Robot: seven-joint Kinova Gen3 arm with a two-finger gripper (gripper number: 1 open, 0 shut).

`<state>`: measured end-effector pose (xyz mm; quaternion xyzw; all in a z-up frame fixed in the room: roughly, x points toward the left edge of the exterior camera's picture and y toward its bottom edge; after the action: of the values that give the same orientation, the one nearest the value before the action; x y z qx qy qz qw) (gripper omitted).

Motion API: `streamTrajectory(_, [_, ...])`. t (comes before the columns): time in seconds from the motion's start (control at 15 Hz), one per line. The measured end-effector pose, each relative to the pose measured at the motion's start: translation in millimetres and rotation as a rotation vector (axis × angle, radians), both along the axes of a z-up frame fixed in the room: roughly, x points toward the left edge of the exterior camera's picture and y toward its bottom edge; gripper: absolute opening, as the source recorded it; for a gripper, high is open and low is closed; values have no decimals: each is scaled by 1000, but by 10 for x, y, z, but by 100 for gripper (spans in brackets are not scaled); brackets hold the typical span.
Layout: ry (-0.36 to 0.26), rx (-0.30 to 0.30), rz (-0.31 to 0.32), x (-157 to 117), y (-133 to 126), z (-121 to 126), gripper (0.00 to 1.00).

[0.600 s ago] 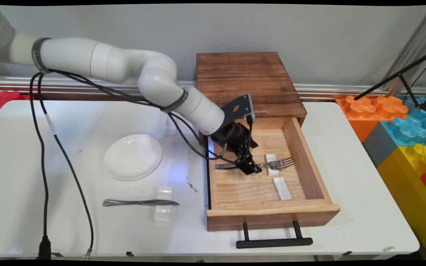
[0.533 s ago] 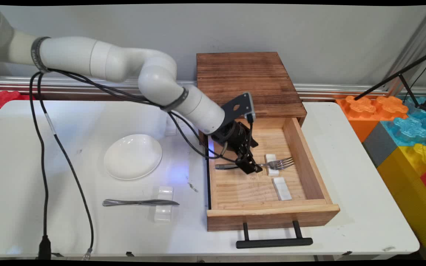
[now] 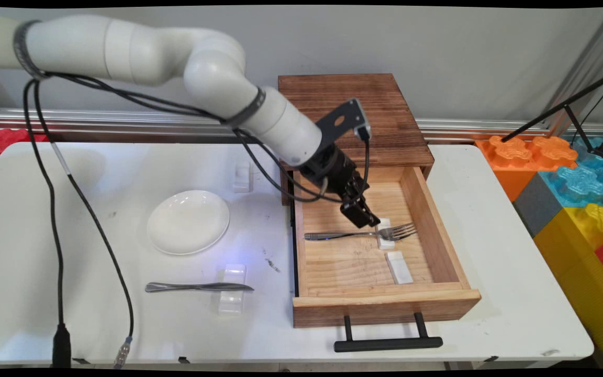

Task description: Pick up the knife from the right of the white plate

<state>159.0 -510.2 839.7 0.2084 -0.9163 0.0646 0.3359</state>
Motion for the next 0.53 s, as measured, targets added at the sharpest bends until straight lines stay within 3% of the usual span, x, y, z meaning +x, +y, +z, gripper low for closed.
streamTrajectory(0.53, [-37, 72, 49, 213, 171, 744, 100])
